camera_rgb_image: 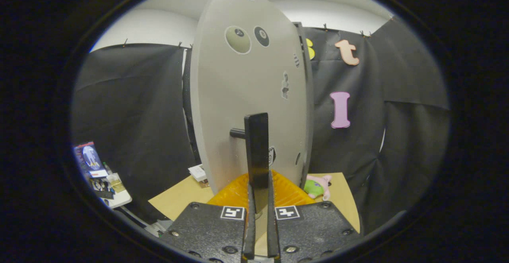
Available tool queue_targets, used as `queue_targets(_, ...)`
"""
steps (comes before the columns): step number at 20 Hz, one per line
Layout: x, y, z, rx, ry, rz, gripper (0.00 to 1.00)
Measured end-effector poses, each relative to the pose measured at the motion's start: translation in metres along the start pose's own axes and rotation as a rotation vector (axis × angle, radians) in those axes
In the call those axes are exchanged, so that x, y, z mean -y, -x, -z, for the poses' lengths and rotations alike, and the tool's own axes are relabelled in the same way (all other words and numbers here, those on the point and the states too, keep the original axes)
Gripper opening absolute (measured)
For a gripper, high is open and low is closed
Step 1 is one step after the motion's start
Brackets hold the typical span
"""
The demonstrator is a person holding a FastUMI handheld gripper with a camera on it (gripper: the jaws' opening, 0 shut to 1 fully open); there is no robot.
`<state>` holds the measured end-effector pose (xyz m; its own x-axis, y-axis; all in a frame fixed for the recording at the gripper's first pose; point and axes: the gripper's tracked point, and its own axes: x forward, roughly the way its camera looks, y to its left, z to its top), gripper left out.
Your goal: Open the shoe cabinet door, grab the shoes and put them into the shoe cabinet, then close the shoe cabinet door.
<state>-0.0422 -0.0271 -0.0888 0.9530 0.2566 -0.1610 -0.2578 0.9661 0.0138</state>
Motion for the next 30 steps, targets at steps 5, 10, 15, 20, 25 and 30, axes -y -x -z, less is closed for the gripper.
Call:
queue_targets(5,0.049,0.013,-0.002,0.012,0.006,0.083,0.05)
queue_targets(10,0.093,0.018,-0.007,0.029,-0.006,0.166,0.04)
queue_targets(15,0.105,0.021,-0.004,0.024,-0.050,0.162,0.04)
queue_targets(20,0.102,0.056,0.000,0.025,-0.043,0.188,0.04)
queue_targets(25,0.075,0.116,-0.009,0.096,0.009,0.236,0.20)
queue_targets(30,0.012,0.148,0.012,0.131,0.069,0.254,0.68)
